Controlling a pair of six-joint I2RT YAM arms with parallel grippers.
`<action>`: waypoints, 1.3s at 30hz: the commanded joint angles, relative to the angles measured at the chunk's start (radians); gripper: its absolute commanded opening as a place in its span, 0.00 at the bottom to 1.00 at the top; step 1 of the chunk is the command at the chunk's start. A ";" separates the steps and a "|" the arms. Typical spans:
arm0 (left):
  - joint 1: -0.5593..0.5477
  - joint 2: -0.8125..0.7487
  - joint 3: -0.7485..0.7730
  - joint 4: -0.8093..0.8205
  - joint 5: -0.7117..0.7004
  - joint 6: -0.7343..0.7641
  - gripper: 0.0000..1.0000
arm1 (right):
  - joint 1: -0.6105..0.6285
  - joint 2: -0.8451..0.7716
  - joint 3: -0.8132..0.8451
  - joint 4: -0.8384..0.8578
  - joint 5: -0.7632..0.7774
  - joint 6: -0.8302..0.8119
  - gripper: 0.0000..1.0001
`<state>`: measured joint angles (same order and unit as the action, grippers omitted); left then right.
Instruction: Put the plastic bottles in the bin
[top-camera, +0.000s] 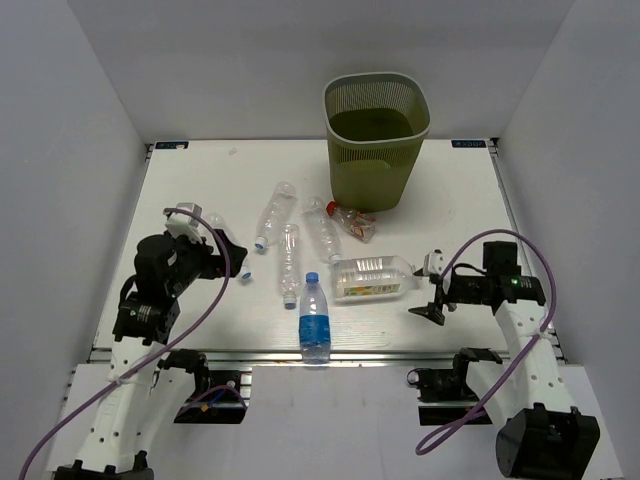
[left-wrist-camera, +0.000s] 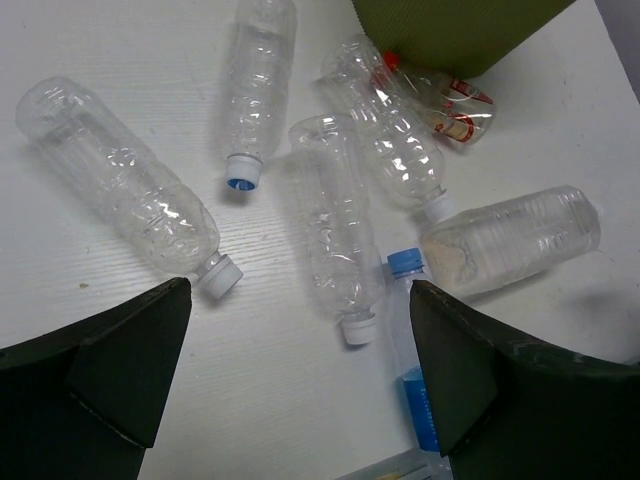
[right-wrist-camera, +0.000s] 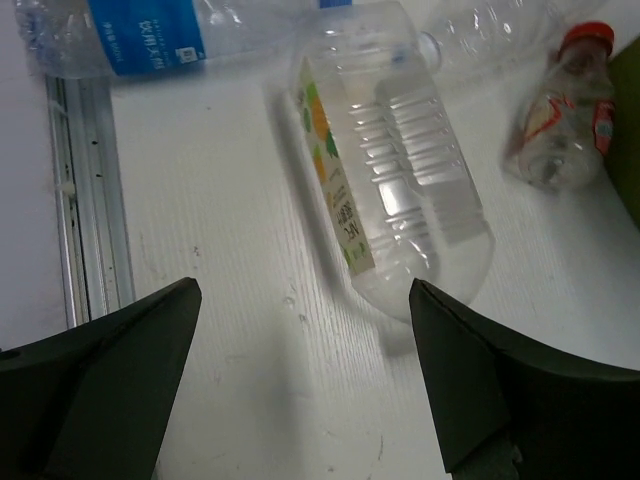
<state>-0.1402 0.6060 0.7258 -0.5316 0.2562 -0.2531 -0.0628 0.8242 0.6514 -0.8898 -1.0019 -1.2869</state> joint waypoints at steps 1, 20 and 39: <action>0.004 0.027 0.060 -0.073 -0.087 -0.047 1.00 | 0.009 -0.022 -0.015 -0.035 -0.158 -0.216 0.90; 0.004 0.144 0.029 -0.004 -0.143 -0.049 1.00 | 0.217 0.332 0.109 0.310 0.157 -0.105 0.90; 0.004 0.113 0.009 0.005 -0.115 -0.040 1.00 | 0.403 0.696 0.324 0.309 0.377 -0.034 0.90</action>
<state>-0.1394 0.7338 0.7429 -0.5438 0.1215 -0.3000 0.3260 1.4654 0.9295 -0.5495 -0.6765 -1.3155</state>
